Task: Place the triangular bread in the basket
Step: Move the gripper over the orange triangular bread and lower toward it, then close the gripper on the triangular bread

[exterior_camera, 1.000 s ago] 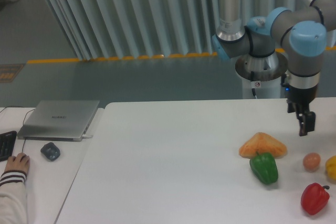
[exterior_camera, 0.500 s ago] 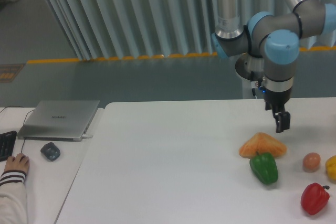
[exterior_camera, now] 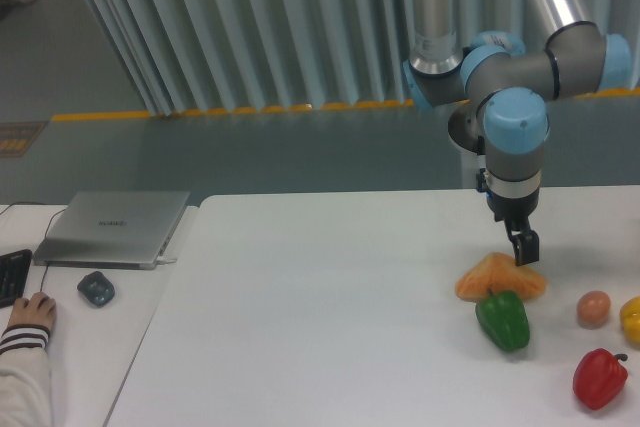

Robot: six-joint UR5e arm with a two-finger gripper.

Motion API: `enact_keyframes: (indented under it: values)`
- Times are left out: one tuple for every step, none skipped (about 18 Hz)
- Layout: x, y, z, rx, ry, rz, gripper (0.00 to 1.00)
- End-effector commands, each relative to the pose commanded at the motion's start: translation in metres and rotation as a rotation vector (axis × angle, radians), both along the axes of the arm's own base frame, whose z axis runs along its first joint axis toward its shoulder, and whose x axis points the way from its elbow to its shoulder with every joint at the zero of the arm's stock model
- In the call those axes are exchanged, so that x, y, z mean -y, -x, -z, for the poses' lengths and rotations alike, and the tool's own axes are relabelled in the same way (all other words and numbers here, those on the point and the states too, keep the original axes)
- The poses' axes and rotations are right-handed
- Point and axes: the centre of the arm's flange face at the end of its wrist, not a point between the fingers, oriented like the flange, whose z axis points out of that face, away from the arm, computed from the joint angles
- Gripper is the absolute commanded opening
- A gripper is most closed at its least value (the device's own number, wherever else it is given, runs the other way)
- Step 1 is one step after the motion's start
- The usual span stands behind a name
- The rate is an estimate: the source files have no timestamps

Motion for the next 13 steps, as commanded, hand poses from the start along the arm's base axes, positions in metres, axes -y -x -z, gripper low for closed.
enact_keyframes:
  values:
    - [-0.005,-0.002,0.004,-0.007,-0.003,0.002,1.0]
    - [-0.01,-0.001,0.008,-0.027,-0.003,-0.014,1.0]
    - [-0.01,0.0,0.012,-0.036,0.009,-0.021,1.0]
    - [-0.011,0.001,0.014,-0.04,0.015,-0.022,1.0]
    - [-0.011,0.001,0.014,-0.04,0.015,-0.022,1.0]
    - [-0.012,0.002,0.015,-0.04,0.015,-0.022,1.0]
    - [-0.012,0.002,0.015,-0.04,0.017,-0.02,1.0]
    - [-0.012,0.002,0.016,-0.039,0.018,-0.02,1.0]
    - [-0.012,0.003,0.02,-0.036,0.021,-0.023,1.0]
    - [-0.014,0.004,0.024,-0.035,0.023,-0.024,1.0]
    - [-0.015,0.005,0.026,-0.038,0.02,-0.025,1.0]
    - [-0.015,0.006,0.029,-0.036,0.023,-0.026,1.0]
    - [-0.017,0.005,0.033,-0.032,0.027,-0.027,1.0]
